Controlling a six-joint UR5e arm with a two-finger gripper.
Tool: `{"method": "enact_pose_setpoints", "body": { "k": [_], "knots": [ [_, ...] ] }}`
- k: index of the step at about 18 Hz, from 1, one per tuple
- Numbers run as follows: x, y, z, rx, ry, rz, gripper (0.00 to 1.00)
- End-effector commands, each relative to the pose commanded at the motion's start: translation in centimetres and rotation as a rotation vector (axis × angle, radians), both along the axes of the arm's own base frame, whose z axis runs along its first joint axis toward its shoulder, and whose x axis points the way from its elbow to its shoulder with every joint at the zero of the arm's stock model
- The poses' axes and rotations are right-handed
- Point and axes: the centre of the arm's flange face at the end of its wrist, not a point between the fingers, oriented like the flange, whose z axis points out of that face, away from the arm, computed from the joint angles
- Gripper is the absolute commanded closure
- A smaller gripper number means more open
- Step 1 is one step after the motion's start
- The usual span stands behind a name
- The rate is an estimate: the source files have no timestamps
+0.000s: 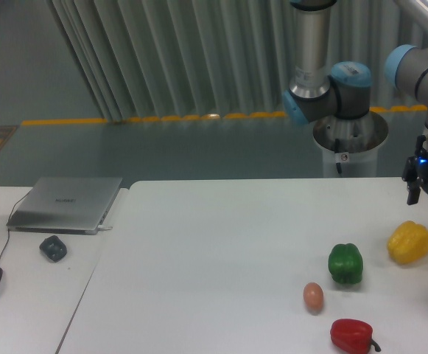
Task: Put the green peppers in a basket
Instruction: 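Move the open gripper over the green bell pepper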
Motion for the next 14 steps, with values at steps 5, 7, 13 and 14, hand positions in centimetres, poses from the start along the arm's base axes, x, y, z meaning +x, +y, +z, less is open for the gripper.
{"method": "enact_pose_setpoints", "body": {
  "k": [5, 7, 13, 14],
  "knots": [
    [2.5, 2.4, -0.6, -0.029, 0.005, -0.029, 0.00],
    [4.3, 4.2, -1.3, -0.036, -0.023, 0.071, 0.00],
    [6.8, 8.0, -4.6, -0.080, -0.107, 0.445, 0.00],
    [6.8, 7.9, -4.6, -0.084, -0.114, 0.470, 0.00]
  ]
}}
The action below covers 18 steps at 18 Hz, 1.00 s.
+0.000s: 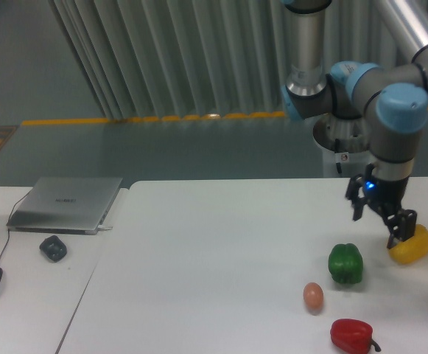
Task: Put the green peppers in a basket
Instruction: 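Move the open gripper over the green bell pepper, then lower the gripper around the green pepper and close on it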
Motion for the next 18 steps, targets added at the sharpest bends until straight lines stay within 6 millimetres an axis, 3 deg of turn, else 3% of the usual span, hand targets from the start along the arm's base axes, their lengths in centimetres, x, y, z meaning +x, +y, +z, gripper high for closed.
{"method": "enact_pose_setpoints", "body": {
  "k": [8, 13, 18],
  "knots": [
    [0.7, 0.0, -1.3, -0.038, -0.054, 0.345, 0.00],
    [2.8, 2.2, -3.7, -0.097, -0.008, 0.340, 0.00],
    [3.2, 3.3, -5.4, -0.147, 0.031, 0.319, 0.00]
  ]
}}
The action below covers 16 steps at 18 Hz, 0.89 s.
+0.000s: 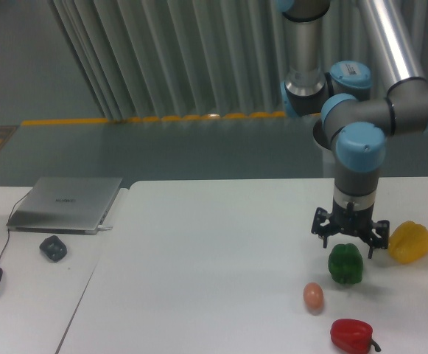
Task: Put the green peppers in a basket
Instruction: 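Lower the gripper around the green pepper and close on it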
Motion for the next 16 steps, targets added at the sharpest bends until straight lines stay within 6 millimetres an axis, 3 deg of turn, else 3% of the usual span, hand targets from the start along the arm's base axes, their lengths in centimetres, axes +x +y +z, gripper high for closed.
{"method": "enact_pose_setpoints", "body": {
  "k": [16],
  "knots": [
    [0.2, 0.9, -2.2, -0.021, 0.004, -0.018, 0.00]
  ]
}}
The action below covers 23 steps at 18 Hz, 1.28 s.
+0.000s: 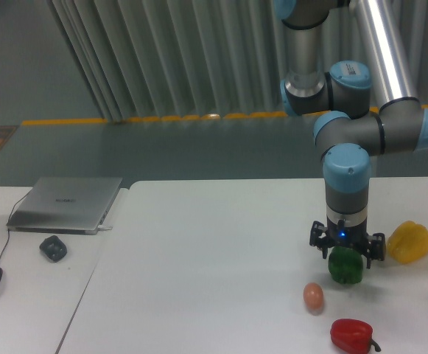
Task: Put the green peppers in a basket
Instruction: 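Lower the gripper around the green pepper and close on it, then lift the green pepper and carry it away past the yellow pepper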
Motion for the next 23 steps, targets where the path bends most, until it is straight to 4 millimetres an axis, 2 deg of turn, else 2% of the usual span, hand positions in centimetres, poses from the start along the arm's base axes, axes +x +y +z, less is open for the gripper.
{"method": "enact_pose_setpoints", "body": {
  "k": [2, 3, 6, 9, 12, 16, 20, 23],
  "knots": [
    [0.6, 0.4, -0.5, -0.027, 0.023, -0.018, 0.00],
    [0.7, 0.4, -0.7, -0.042, 0.031, -0.025, 0.04],
    [0.5, 0.5, -0.7, -0.047, 0.039, -0.026, 0.33],
    [0.1, 0.7, 1.4, -0.027, 0.056, -0.048, 0.42],
    [-0.2, 0.6, 3.6, -0.012, 0.075, -0.118, 0.43],
    [-1.4, 0.3, 8.0, -0.001, 0.085, -0.215, 0.44],
    [-3.6, -2.0, 11.1, 0.026, 0.111, -0.454, 0.43],
    [-6.2, -3.6, 12.5, 0.031, 0.141, -0.618, 0.44]
  ]
}}
